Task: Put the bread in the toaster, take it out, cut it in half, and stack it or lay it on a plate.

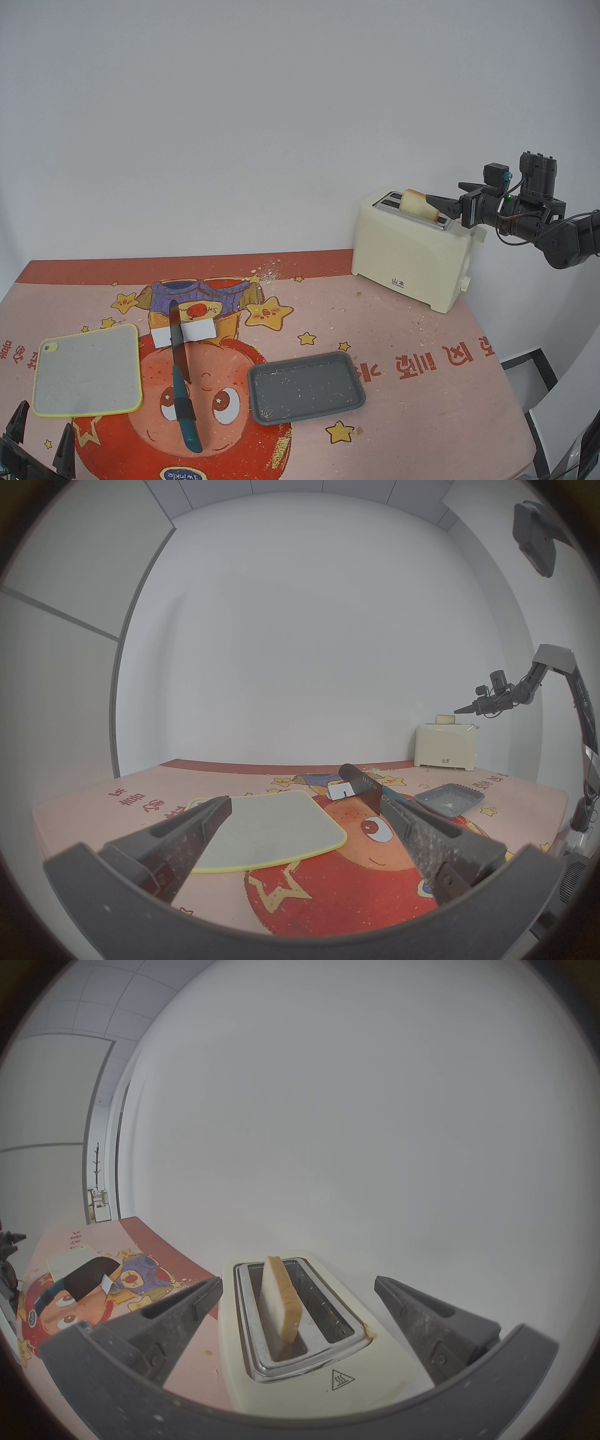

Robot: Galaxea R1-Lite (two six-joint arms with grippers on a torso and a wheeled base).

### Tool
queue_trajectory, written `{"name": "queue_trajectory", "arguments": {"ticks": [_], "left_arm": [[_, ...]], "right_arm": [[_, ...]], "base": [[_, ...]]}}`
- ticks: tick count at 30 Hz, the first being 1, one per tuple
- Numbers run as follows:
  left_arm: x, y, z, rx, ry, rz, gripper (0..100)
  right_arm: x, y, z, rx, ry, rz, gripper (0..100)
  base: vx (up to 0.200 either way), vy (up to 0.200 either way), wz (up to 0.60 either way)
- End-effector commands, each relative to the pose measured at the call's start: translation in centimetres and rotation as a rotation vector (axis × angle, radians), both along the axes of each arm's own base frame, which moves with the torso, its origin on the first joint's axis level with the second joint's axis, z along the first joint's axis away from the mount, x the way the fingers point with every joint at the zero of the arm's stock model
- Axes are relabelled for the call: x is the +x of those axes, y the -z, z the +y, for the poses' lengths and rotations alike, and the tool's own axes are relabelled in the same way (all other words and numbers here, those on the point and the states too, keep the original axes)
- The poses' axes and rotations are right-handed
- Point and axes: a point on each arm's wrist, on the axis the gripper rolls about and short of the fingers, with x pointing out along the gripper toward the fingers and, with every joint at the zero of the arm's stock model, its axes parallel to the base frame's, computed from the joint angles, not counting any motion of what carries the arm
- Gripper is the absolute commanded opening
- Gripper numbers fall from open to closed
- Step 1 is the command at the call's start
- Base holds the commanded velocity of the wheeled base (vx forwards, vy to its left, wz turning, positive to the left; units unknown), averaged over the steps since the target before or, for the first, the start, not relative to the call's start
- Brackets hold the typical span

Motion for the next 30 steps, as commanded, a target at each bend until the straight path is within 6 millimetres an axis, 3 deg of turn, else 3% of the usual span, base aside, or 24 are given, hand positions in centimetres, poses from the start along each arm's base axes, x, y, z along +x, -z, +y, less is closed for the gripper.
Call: {"name": "queue_trajectory", "arguments": {"ticks": [1,30], "left_arm": [[0.1,0.5,0.0,0.000,0.000,0.007,100],[0.0,0.5,0.0,0.000,0.000,0.005,100]], "right_arm": [[0.2,0.5,0.2,-0.002,-0.004,0.012,100],[2.2,1.9,1.4,-0.006,-0.023,0.024,100]], "base": [[0.000,0.000,0.00],[0.000,0.000,0.00]]}}
